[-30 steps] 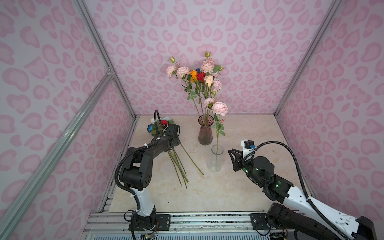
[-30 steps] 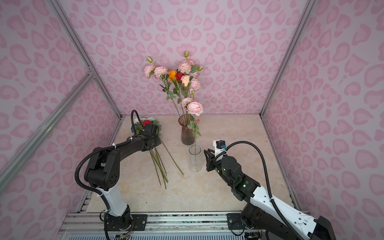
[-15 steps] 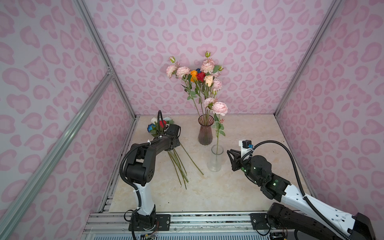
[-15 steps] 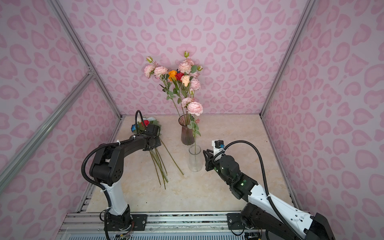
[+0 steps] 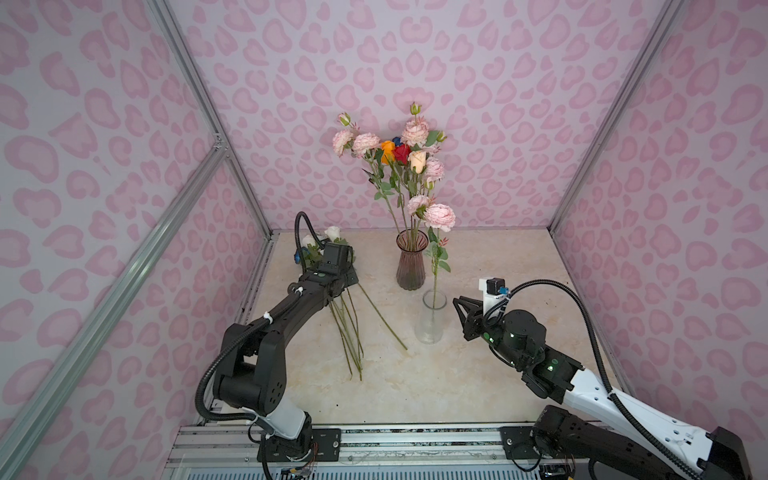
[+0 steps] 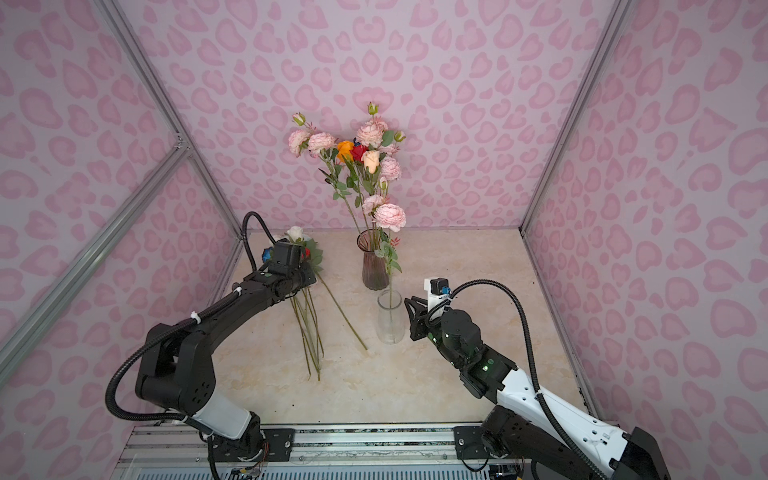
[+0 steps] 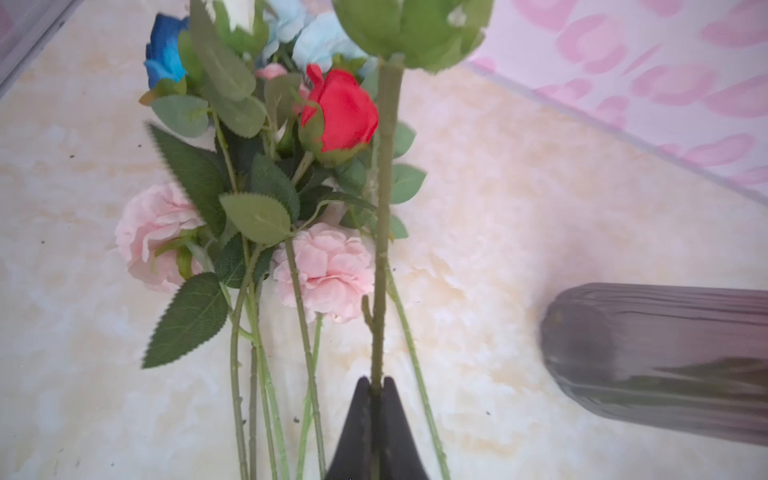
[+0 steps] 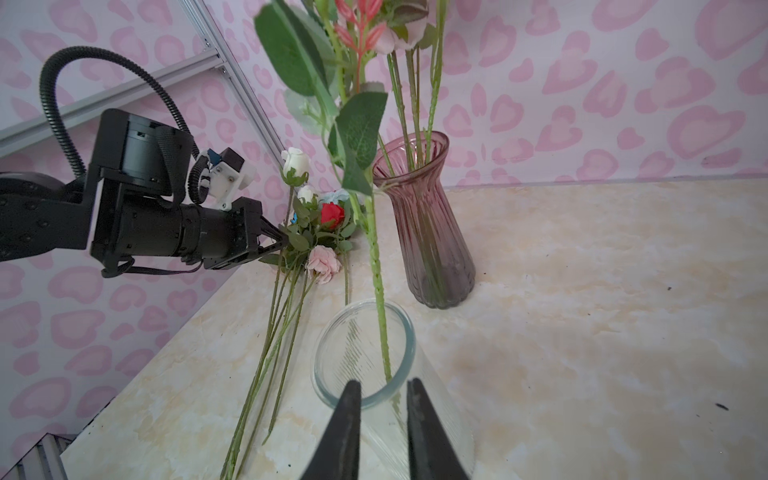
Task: Arrange the flowers into the vase
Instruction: 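Grasp a white rose stem in the pile with the left gripper and lift, then grasp the white rose stem with the right gripper beside the left gripper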
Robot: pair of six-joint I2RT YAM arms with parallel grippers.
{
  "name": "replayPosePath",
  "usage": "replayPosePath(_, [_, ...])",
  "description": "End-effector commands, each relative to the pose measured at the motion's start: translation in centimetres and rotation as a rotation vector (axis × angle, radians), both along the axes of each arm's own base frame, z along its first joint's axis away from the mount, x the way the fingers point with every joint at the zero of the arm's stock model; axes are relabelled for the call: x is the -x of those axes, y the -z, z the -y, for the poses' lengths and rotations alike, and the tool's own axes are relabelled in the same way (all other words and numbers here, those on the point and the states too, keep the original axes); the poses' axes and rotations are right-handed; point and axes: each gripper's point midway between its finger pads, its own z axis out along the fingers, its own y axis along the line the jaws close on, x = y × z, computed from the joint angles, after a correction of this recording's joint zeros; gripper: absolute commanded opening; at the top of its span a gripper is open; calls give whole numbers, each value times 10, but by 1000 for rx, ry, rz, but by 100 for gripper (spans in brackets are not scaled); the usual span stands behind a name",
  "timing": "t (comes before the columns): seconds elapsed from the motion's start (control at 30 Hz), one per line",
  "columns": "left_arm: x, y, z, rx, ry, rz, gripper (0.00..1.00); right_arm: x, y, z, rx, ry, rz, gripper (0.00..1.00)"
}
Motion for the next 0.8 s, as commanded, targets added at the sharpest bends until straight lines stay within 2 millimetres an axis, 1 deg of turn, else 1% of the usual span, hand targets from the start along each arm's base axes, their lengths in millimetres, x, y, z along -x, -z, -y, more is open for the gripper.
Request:
replayPosePath(0.0, [-1,-53,23,88,109,181,3,0,-9,2,2,8,27,22])
replayPosePath(0.07, [8,-87,34,128,179,295,3,0,-16,4,5,10,46,22])
replayPosePath(0.2, [40,-158,52,210,312,548,3,2,-36,3,18,-7,85,23])
replayPosePath(0.23, [51,-176,57,225,350,607,3,3,-43,1,18,-21,97,24])
replayPosePath(0.3, [73,-205,64,253,423,702,3,7,-58,-7,6,-67,118,25])
replayPosePath(0.37, [96,-228,74,279,510,768,3,15,-76,-21,-11,-144,146,29])
replayPosePath(0.43, [120,-246,83,301,586,815,3,28,-92,-43,-15,-243,173,33])
replayPosePath(0.47, [130,-252,86,310,611,836,3,34,-97,-53,-4,-278,180,34])
replayPosePath(0.57, [162,-268,95,350,684,886,3,57,-109,-92,65,-390,204,39])
replayPosePath(0.67, [185,-274,106,399,752,898,3,69,-113,-126,88,-468,195,42])
replayPosePath(0.77, [201,-274,119,431,807,897,3,70,-118,-150,86,-504,183,44])
